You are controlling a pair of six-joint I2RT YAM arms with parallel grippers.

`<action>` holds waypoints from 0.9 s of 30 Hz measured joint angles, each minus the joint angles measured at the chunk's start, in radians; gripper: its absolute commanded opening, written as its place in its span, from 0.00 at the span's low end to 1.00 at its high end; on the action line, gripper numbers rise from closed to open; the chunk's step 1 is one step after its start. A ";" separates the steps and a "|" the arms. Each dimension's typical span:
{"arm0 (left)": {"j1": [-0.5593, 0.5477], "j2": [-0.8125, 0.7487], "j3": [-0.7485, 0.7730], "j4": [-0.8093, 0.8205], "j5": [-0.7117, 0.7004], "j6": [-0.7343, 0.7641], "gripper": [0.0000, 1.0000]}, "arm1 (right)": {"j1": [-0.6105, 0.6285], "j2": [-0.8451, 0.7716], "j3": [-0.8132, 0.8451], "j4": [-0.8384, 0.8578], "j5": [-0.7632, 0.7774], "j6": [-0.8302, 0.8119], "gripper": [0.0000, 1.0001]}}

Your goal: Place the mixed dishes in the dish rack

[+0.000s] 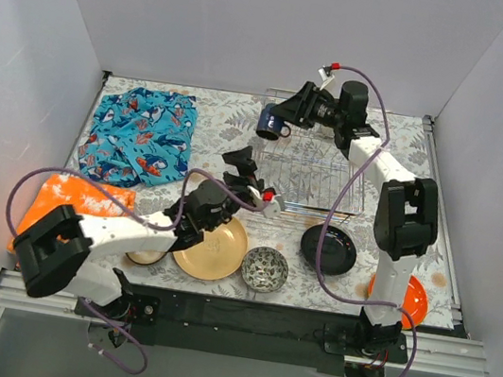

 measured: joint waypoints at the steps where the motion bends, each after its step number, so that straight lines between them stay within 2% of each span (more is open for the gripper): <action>1: 0.000 -0.056 -0.005 -0.040 0.019 -0.018 0.98 | -0.010 0.025 0.037 -0.002 0.008 -0.027 0.45; 5: 0.000 -0.234 -0.010 -0.177 0.058 -0.092 0.98 | -0.042 0.109 0.173 -0.017 0.050 -0.140 0.44; 8: 0.000 -0.296 -0.008 -0.270 0.042 -0.149 0.98 | -0.053 0.154 0.262 -0.029 0.101 -0.236 0.44; 14: 0.000 -0.305 -0.002 -0.456 -0.055 -0.263 0.98 | -0.051 0.210 0.364 -0.040 0.235 -0.415 0.43; 19: 0.000 -0.317 0.003 -0.571 -0.111 -0.347 0.98 | -0.049 0.262 0.384 -0.005 0.360 -0.550 0.42; 27: 0.000 -0.327 0.003 -0.637 -0.137 -0.406 0.98 | -0.049 0.319 0.383 0.058 0.517 -0.731 0.43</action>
